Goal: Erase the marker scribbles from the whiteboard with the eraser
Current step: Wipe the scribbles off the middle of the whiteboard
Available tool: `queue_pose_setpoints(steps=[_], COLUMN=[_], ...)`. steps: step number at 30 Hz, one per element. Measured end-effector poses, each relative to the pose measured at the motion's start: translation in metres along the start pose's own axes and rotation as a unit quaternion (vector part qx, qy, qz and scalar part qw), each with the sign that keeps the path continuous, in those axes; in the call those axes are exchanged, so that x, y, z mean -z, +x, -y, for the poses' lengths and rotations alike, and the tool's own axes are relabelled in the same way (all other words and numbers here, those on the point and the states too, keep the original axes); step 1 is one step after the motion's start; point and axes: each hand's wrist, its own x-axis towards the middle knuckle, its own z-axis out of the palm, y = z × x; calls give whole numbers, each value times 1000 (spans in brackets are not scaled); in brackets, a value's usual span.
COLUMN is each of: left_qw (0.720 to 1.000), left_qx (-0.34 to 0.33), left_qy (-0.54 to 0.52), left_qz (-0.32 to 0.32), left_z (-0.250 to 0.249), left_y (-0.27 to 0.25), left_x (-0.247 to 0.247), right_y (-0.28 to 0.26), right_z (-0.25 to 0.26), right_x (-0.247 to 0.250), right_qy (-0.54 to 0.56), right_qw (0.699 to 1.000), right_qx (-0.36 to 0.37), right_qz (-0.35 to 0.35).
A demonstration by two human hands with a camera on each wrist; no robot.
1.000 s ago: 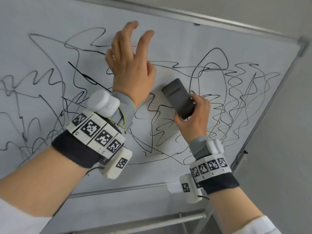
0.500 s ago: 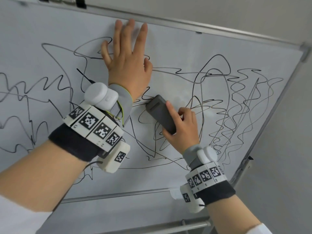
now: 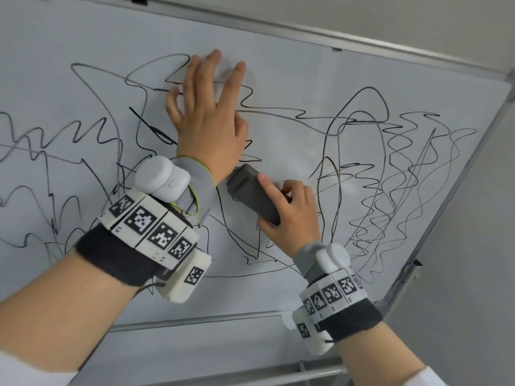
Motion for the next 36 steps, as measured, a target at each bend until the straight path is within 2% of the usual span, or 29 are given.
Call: queue_pose_setpoints(steps=[2, 6, 8, 14, 17, 19, 22, 24, 29, 32, 34, 36], left_qw=[1000, 1000, 1000, 1000, 1000, 1000, 1000, 1000, 1000, 1000, 1000, 1000], left_qx=[0, 0, -1, 3, 5, 4, 0, 1, 8, 7, 3, 0], left_qy=[4, 7, 6, 12, 14, 9, 4, 1, 2, 9, 10, 9], left_qz=[-4, -2, 1, 6, 10, 9, 1, -8, -12, -12, -11, -9], left_z=[4, 12, 16, 25, 31, 33, 37, 38, 45, 48, 50, 52], left_y=[-3, -7, -7, -11, -11, -11, -15, -17, -23, -28, -31, -34], left_x=[-1, 0, 0, 0, 3, 4, 5, 4, 0, -2, -2, -2], right_y=[14, 48, 57, 39, 43, 52, 67, 69, 43, 42, 52, 66], right_z=[-1, 0, 4, 19, 18, 17, 16, 20, 36, 34, 30, 28], right_x=[5, 18, 18, -4, -1, 6, 14, 13, -9, -9, -2, 5], right_qy=[10, 52, 65, 17, 6, 1, 42, 48, 7, -2, 5, 35], right_qw=[1000, 989, 985, 999, 999, 998, 987, 984, 999, 999, 997, 989], right_qx=[-9, -91, -112, -23, -1, -14, -85, -103, -15, 12, -16, -79], right_qz=[-28, -104, -117, -46, -44, -66, -127, -136, -48, -50, -79, -118])
